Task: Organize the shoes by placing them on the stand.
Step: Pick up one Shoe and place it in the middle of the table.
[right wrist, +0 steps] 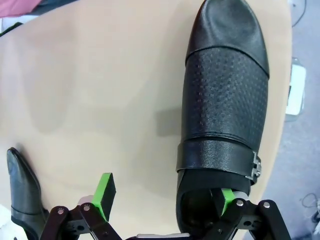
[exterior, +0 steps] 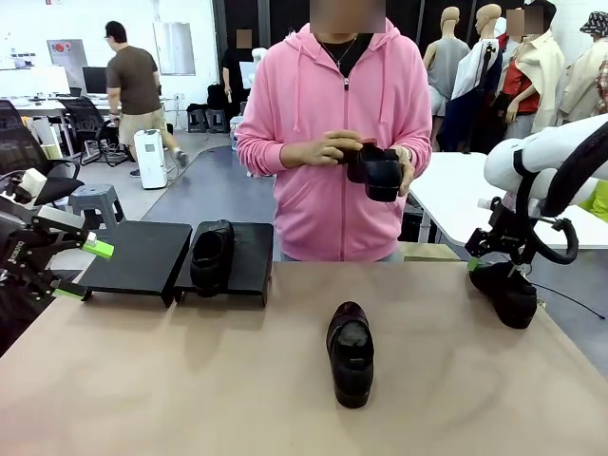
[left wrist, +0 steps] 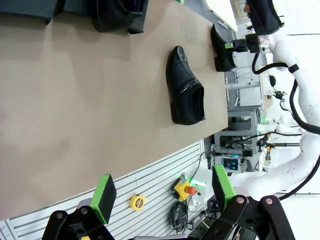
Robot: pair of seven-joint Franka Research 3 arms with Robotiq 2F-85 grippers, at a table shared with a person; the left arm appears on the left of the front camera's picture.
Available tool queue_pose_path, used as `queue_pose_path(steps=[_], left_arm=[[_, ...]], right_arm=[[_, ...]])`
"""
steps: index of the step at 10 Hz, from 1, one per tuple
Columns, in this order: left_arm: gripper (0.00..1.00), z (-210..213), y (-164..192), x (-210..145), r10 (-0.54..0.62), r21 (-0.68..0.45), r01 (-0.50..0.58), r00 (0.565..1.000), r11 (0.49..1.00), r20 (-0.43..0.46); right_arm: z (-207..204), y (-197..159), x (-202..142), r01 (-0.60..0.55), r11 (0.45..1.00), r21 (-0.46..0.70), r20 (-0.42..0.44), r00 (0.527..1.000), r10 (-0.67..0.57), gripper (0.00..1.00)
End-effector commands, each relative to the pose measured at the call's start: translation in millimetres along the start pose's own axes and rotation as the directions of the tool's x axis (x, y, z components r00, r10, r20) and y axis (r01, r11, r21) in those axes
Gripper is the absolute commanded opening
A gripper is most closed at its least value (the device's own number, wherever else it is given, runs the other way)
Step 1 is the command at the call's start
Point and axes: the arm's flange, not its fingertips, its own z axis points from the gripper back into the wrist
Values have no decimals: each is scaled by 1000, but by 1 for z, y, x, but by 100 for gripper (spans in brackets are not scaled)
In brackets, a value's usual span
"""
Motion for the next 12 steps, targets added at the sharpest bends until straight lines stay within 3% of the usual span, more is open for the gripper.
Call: queue_pose_path(steps=[1,2,3,6,12], left_arm=[[100,1,-2,0,13,-6,-13,1000,1000,-1],[100,1,-2,0,13,-6,-13,1000,1000,-1],[100,1,-2,0,13,-6,-13,1000,1000,-1],[100,1,-2,0,13,-6,-13,1000,1000,-1],[100,1,-2,0,13,-6,-13,1000,1000,-1]], right_arm=[[3,5,9,56,997,-59,-27,998,-58,100],[1,7,8,54,996,-73,-57,997,-58,41],[-1,7,9,61,994,-85,-65,996,-67,0],[-5,8,11,69,986,-153,-38,996,-76,0],[-3,1,7,64,985,-161,-28,997,-70,0]])
